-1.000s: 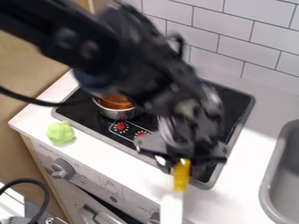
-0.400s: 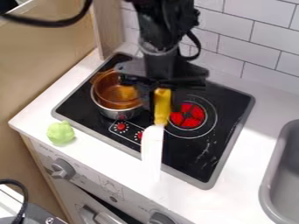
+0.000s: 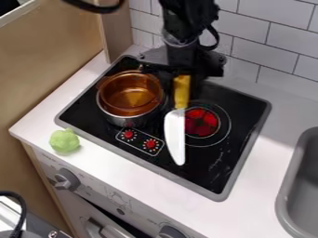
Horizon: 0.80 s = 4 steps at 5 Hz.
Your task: Put the yellow knife on the right burner
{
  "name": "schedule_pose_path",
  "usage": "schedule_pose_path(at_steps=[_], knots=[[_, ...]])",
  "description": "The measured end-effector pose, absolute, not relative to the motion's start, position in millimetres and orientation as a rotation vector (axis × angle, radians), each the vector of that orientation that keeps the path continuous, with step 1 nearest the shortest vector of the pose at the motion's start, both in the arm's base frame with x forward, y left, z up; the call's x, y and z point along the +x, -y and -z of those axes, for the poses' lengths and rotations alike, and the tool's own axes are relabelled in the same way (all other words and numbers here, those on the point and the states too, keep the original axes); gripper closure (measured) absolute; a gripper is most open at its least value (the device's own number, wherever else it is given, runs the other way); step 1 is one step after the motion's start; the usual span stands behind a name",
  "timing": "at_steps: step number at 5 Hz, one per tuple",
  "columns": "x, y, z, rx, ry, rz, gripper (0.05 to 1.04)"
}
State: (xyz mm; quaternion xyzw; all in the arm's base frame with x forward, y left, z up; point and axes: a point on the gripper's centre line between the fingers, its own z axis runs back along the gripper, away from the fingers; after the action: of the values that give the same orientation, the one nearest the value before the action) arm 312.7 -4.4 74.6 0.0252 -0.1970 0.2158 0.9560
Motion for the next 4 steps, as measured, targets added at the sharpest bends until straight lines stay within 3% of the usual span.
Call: schedule_pose_path(at_steps=[1, 2, 4], knots=[[322.7, -0.1, -70.7, 0.08, 0.434, -0.485, 0.618], [328.7, -0.5, -66.6, 0.089, 0.45, -0.505, 0.542], [326.7, -3.8, -65.5, 0.097, 0.433, -0.506, 0.083]])
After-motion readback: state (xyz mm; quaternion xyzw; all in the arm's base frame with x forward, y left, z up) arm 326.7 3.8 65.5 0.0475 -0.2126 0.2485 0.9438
